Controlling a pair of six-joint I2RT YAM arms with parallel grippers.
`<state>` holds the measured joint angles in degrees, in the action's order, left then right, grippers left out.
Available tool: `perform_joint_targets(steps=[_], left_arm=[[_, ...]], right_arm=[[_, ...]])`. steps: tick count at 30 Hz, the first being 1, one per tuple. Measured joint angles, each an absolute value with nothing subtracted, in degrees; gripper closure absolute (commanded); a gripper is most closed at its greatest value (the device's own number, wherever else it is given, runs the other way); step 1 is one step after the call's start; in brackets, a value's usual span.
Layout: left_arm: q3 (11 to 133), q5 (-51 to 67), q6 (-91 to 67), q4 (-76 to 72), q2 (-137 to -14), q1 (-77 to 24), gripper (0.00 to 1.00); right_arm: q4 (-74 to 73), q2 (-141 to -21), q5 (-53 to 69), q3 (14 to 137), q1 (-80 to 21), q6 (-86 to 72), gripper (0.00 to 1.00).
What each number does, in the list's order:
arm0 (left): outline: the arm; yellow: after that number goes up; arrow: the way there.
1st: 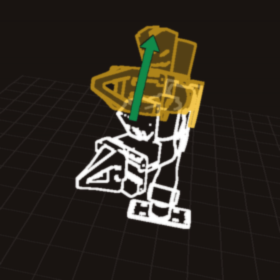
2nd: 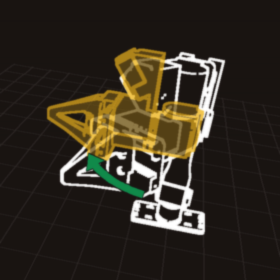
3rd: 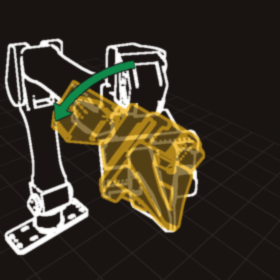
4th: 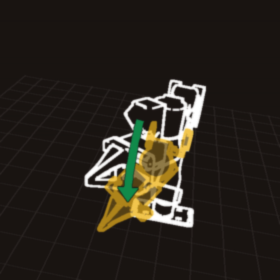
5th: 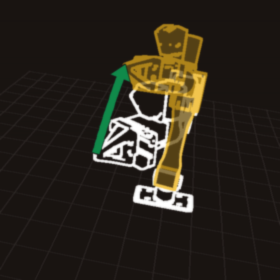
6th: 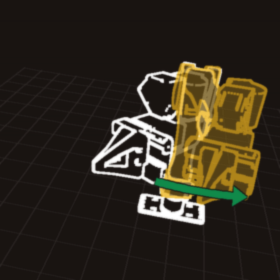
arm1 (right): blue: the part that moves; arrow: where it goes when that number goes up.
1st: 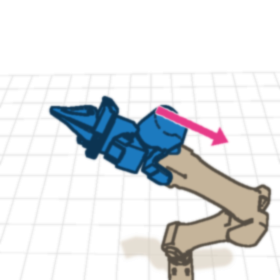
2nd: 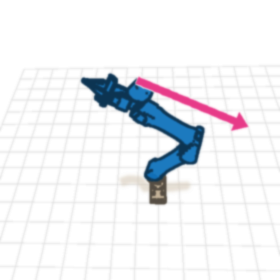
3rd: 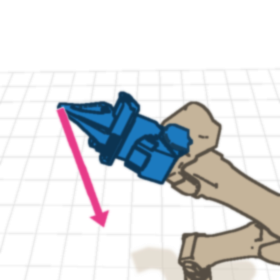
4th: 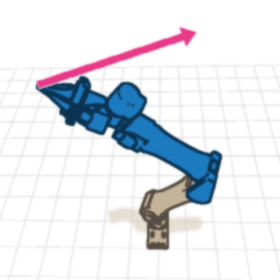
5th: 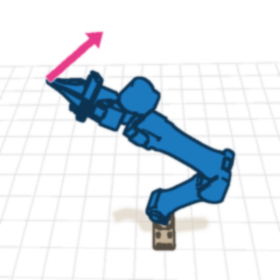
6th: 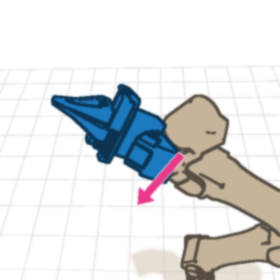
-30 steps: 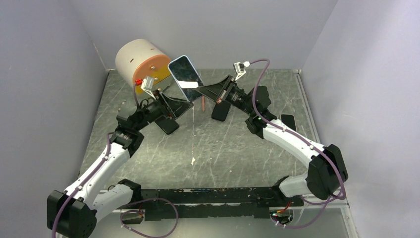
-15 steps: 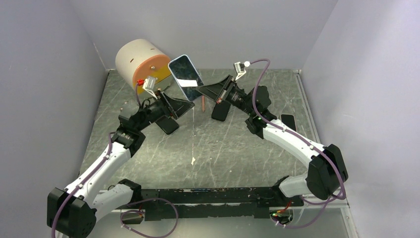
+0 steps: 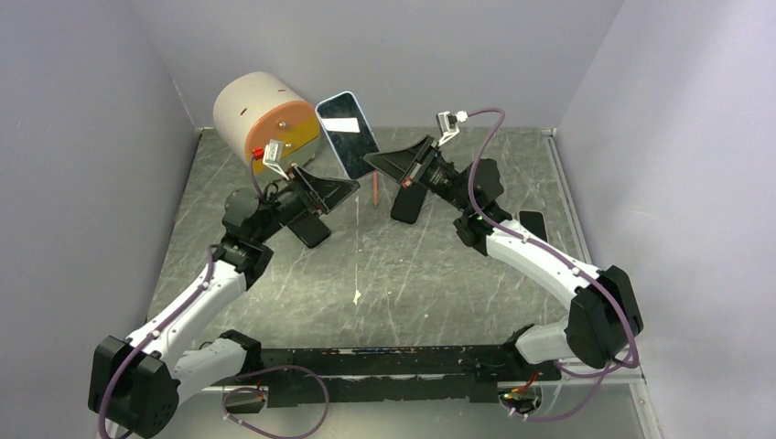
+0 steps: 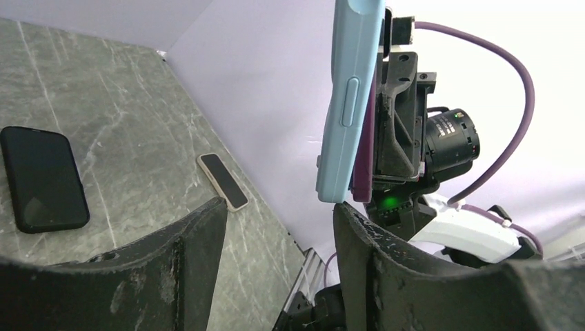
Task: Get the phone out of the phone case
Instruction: Remove the phone case from the phone.
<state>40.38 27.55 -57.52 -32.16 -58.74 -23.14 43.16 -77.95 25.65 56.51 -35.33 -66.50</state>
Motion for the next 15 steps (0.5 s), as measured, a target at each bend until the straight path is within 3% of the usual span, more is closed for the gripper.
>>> perform_joint_targets(steps=[7,15], left_arm=[[39.6,25.1,-60.3,-32.9,-58.6,-23.5,0.4],[39.2,24.1,-60.7,-33.0,-58.6,-23.5,0.34]], right_arm=[[43.8,-78.0,25.6,56.5,-35.3,-66.4,1.0],[43.9,-78.0,25.7,56.5,-35.4,-66.5,1.0]])
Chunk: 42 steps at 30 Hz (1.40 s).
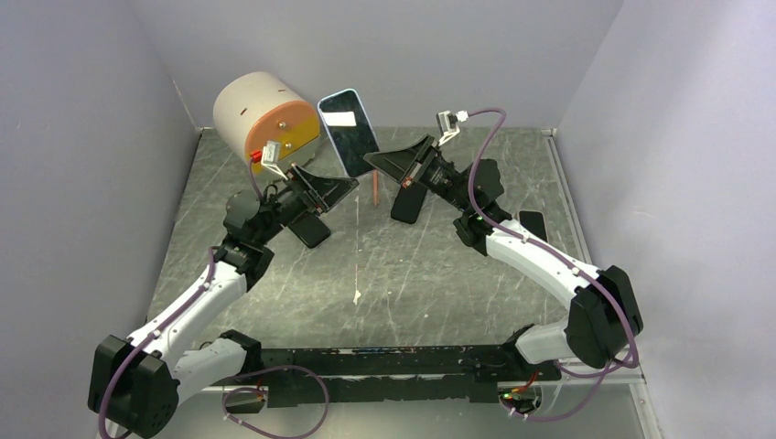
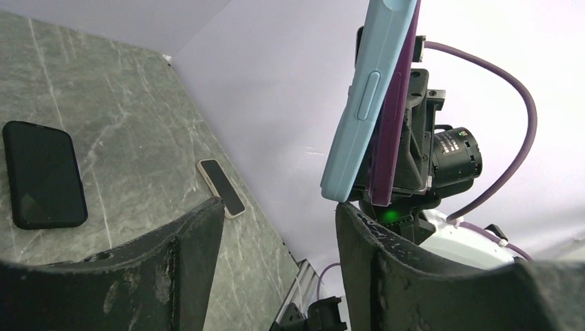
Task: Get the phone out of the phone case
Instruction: Remove the phone case from the phone.
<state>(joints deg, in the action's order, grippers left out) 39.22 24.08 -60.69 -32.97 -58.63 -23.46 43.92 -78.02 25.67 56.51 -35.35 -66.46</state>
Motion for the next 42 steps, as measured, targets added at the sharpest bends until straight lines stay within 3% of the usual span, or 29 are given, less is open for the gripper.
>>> perform_joint_targets(steps=[19,28,38,42], left_arm=[[39.2,25.8,-60.1,-39.8,-60.0,-22.5,0.31],[40.7,26.0,-60.3,-41.4,-62.0,-22.5,0.4],[45.0,26.3,-60.6,-45.2,-65.9,-22.6,0.88],[45.1,26.7,-59.5,-44.9,-65.9,-22.5,0.97]], right_arm=[[44.7,-78.0,27.6,56.5,-35.7,-66.7,1.0],[44.7,-78.0,27.6,56.5,-35.7,-66.7,1.0],[43.6,-77.8,27.6,56.5,-35.6,-65.3,1.0],[42.3,-76.9,27.5,56.0,-35.6,-64.0,1.0]])
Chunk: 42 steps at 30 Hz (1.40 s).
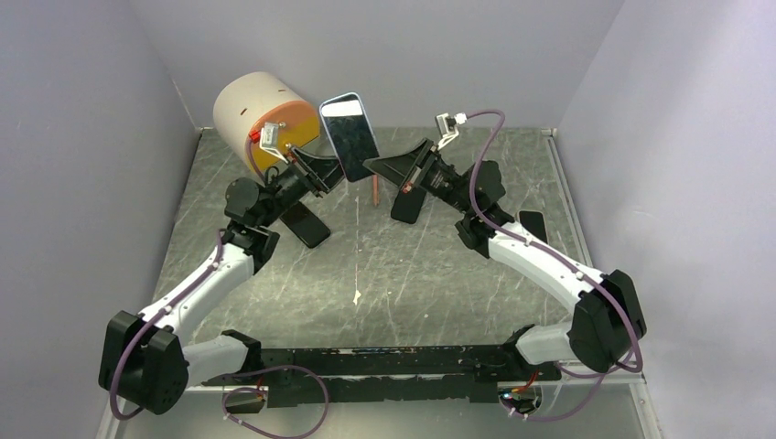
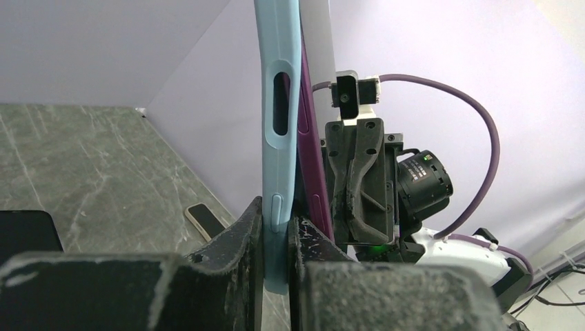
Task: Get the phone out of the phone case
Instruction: Remove the phone case from the phone, then place the phone at the center of the board.
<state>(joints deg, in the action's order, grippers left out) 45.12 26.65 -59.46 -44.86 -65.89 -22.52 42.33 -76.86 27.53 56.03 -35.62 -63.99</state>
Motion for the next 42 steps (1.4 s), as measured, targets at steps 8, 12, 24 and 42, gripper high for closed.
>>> perform_joint_targets(steps=[8,12,24,42], left_arm=[[45.1,28.9,-58.9,-42.0,-65.8,-20.9,0.98],[45.1,29.4,-55.1,-39.0,-65.4,-20.7,0.97],[46.2,17.9,-36.6,-27.2,-58.9,-16.8,0.98],[43.7,7.9,-34.9,-9.0,-50.2,-14.7,0.98]], right_arm=[[39.9,-75.6,27.6,54.2,-35.7,-61.6,1.0],[37.7,-75.1,28.1,53.6,-35.7,-60.7,1.0],[31.1,-71.4,33.6,53.2,-35.7,-58.1,1.0],[16.9,-66.1,35.6,46.4,-21.5,-50.7,1.0]])
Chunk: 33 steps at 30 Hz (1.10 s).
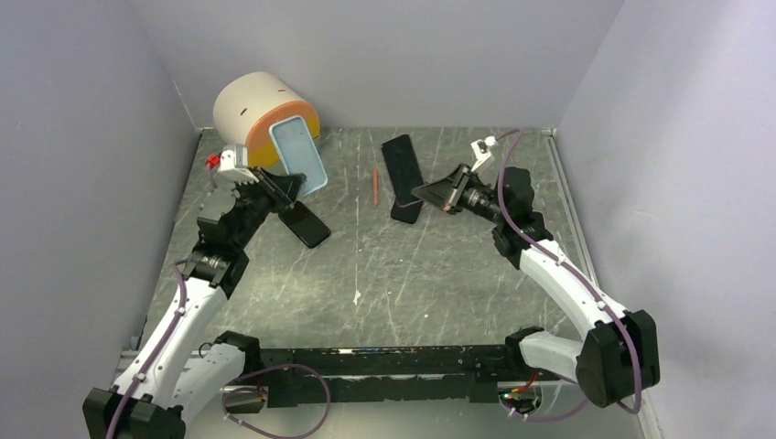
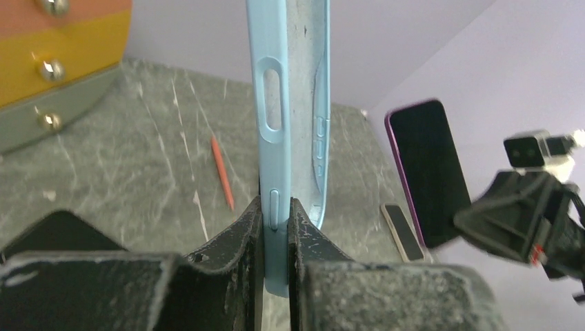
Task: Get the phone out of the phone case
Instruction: Place the phone at the center of the board.
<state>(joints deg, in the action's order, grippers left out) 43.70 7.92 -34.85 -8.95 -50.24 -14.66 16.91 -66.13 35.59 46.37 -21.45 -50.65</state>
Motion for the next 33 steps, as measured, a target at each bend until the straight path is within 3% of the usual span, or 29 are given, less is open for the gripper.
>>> perform_joint_targets(steps=[8,16,25,33], left_arm=[[36.7,16.0,-38.9,-3.0,-45.8,-14.1,0.98],[30.6,21.7,-42.6,-1.5,-45.0,-13.9,0.98],[30.5,23.7,-42.9,-0.8,-46.4,-13.7,0.97],[30.6,24.4,-42.8,-0.2,-47.8,-13.6,0.97]], right_arm=[[12.5,-68.1,35.0,42.6,-6.2,-46.0,1.0],[12.8,-83.2,34.9,44.2,6.1,-41.8,1.0],[11.0,-106.6,37.4,59.9,8.9,-37.2,1.0],[11.7,-118.9,40.8,67.7,8.9,-36.2,1.0]])
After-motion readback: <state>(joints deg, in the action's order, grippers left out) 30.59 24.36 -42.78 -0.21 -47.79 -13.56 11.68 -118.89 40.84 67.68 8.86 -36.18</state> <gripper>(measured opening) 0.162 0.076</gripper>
